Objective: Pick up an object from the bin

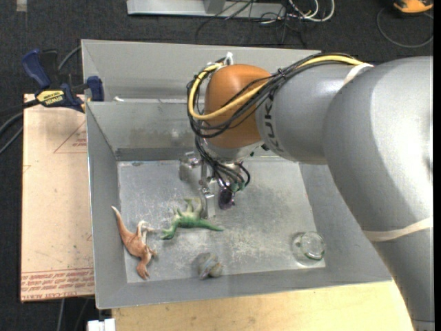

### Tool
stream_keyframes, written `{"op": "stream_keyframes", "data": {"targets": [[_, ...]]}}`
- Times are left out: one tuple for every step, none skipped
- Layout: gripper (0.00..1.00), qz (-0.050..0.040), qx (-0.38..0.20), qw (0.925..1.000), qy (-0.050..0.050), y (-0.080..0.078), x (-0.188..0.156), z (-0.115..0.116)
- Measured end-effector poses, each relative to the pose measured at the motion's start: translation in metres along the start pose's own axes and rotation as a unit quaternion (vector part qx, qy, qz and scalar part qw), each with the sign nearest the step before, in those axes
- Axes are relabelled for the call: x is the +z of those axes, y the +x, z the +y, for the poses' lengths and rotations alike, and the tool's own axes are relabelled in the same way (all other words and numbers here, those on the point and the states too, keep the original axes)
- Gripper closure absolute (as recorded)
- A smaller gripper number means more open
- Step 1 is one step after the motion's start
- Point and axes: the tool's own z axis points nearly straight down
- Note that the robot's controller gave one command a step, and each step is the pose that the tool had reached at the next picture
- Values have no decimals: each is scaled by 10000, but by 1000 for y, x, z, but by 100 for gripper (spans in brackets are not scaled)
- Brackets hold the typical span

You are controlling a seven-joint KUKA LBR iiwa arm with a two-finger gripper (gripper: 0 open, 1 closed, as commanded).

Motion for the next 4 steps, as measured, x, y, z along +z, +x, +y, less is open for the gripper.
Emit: {"op": "stream_keyframes", "data": {"targets": [[0,-93,-58,9999,-7,7,-89,-23],[0,-2,336,9994,-9,38,-27,42],[0,-100,-984,9951,-4,40,2,38],[100,-2,909,9959,-8,53,3,29]]}}
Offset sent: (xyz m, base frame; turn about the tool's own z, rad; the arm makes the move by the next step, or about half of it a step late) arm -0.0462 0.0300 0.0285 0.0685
